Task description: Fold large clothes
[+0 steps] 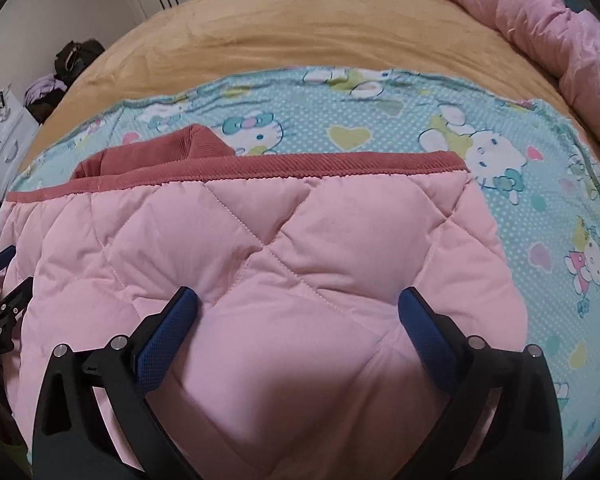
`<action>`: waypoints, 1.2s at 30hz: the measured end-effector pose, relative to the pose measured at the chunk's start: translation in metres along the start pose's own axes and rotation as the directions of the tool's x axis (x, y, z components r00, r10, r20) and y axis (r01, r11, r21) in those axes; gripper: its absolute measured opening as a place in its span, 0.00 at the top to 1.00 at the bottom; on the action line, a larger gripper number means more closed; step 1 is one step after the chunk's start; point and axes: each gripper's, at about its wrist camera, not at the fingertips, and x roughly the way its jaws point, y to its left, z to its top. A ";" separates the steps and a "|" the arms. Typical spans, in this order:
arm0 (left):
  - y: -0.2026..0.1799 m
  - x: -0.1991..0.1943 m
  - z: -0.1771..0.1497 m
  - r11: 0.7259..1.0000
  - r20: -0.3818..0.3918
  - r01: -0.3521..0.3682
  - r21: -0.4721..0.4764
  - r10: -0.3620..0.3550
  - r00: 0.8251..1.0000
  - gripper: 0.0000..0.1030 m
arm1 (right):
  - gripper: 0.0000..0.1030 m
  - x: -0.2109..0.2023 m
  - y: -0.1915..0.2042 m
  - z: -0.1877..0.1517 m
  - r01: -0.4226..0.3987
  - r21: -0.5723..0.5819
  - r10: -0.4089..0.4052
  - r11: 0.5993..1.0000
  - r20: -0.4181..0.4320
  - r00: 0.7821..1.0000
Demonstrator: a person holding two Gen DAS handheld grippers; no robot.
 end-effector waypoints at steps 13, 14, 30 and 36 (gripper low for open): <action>-0.009 -0.117 -0.055 0.999 0.205 0.017 -0.042 -0.008 0.979 0.08 | 0.04 -0.146 0.032 -0.099 -0.045 -0.083 0.072 0.996 0.357 0.931; -0.014 -0.128 -0.063 0.999 0.221 0.018 -0.036 -0.009 0.975 0.08 | 0.04 -0.156 0.034 -0.109 -0.042 -0.084 0.071 0.996 0.384 0.920; -0.056 -0.242 -0.231 0.993 0.342 0.022 -0.112 0.017 0.940 0.08 | 0.04 -0.237 0.056 -0.310 -0.008 -0.020 0.017 1.000 0.483 0.876; -0.058 -0.238 -0.264 0.987 0.333 0.027 -0.159 0.028 0.942 0.08 | 0.04 -0.228 0.065 -0.338 -0.001 -0.009 0.004 1.000 0.442 0.897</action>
